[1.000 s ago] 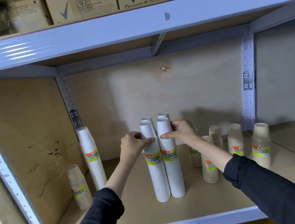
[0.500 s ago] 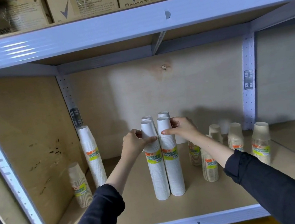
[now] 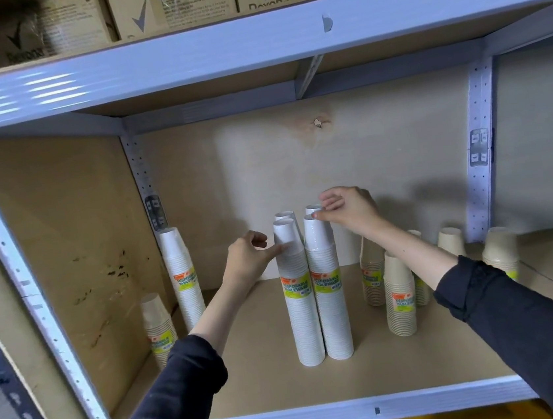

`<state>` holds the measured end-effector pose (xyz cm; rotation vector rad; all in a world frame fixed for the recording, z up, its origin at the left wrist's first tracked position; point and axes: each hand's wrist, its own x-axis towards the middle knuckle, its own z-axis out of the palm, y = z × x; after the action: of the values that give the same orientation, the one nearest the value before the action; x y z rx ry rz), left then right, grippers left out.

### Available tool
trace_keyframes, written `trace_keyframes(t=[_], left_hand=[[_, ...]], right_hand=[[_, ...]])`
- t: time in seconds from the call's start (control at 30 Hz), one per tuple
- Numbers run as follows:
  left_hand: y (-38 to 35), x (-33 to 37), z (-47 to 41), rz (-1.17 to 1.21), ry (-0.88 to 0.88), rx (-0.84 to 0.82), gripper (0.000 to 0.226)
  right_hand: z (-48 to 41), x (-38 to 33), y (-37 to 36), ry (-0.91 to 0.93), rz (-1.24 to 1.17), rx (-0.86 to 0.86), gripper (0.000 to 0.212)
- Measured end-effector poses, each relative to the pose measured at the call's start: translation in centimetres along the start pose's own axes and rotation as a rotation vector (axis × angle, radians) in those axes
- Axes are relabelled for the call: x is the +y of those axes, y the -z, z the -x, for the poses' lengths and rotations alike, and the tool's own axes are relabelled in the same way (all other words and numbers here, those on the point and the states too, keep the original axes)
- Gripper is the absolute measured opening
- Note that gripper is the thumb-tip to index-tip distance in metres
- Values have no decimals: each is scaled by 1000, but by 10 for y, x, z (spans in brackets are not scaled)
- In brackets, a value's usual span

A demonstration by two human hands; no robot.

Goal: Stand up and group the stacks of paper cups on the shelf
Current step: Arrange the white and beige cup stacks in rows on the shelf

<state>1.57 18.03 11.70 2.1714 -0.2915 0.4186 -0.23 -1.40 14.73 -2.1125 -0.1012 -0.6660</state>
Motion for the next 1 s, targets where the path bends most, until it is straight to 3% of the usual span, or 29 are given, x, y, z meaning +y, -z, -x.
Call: trace_keyframes(t=[0.23, 0.53, 0.83, 1.0], left_hand=[[29, -21, 17, -124, 12, 63, 30], [81, -74, 37, -196, 153, 106, 25], [100, -121, 34, -240, 245, 115, 24], [87, -150, 32, -258, 313, 61, 22]], right_hand=[[-1, -45, -18, 138, -3, -59, 40], [6, -87, -109, 250, -24, -307, 39], [-22, -114, -192, 188, -41, -366, 35], [-54, -112, -238, 128, -47, -332, 58]])
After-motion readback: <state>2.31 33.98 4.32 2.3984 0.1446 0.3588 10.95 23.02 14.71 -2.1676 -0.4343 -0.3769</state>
